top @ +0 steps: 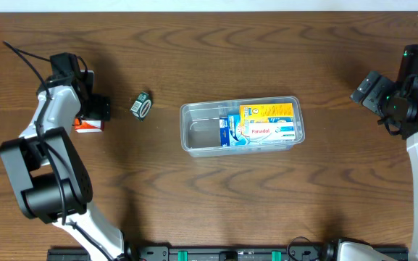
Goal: Pack container
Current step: 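Close the left gripper on the red-and-white box and lift it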
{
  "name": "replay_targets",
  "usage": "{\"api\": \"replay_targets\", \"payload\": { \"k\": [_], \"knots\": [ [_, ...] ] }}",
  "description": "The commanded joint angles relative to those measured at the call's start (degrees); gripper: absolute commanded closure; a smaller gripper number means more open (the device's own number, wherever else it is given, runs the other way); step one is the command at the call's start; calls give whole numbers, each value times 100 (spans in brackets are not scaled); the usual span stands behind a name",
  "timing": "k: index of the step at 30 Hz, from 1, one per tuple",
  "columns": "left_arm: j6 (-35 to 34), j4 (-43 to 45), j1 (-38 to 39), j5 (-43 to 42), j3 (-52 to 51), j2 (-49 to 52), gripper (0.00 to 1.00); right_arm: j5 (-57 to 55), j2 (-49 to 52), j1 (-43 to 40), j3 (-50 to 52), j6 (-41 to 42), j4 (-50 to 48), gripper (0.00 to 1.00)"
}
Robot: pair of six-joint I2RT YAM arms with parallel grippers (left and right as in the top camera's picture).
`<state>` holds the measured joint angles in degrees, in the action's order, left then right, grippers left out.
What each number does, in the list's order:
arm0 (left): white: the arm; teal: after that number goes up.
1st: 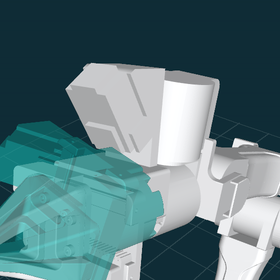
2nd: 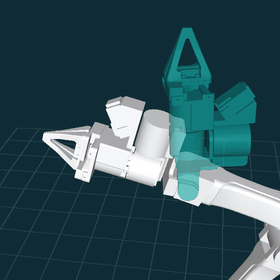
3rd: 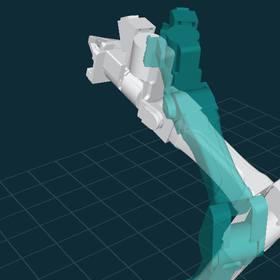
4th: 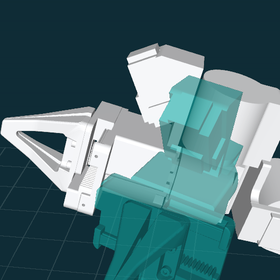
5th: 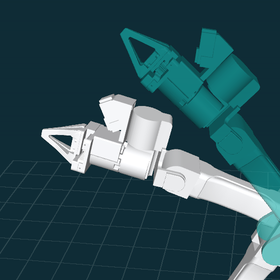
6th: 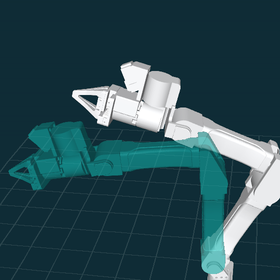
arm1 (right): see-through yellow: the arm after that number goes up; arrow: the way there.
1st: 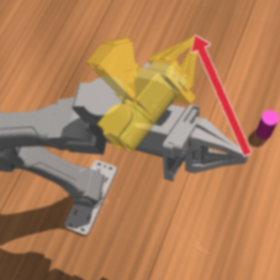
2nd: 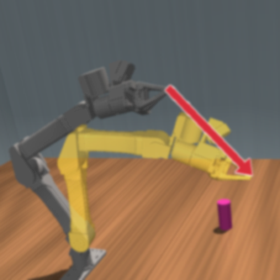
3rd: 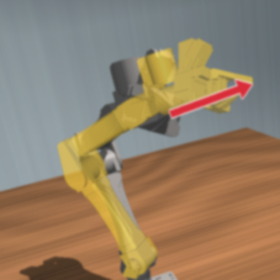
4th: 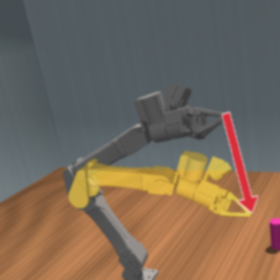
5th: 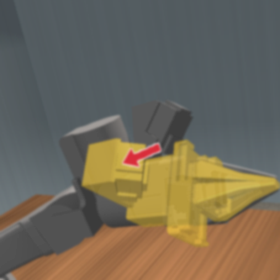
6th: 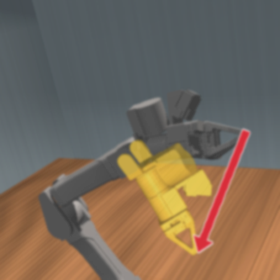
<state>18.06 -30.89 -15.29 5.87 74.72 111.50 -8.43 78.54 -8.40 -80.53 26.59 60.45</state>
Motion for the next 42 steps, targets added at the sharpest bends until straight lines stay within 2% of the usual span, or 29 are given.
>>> {"api": "replay_targets", "payload": {
  "k": [1,30,31,35,36,42],
  "knots": [
    [79,-9,-9,-94,72,160,2,-37,11,-22,-24,79,7,1],
    [153,151,-13,-120,72,509,0,-37,11,-22,-24,79,7,1],
    [151,140,-13,-184,72,509,4,-37,11,-22,-24,79,7,1],
    [-37,142,-13,-293,72,509,31,-37,11,-22,-24,79,7,1],
    [-37,142,-13,-315,72,509,34,-37,11,-22,-24,79,7,1],
    [-181,92,-13,-400,72,509,35,-37,11,-22,-24,79,7,1]
  ]
}}
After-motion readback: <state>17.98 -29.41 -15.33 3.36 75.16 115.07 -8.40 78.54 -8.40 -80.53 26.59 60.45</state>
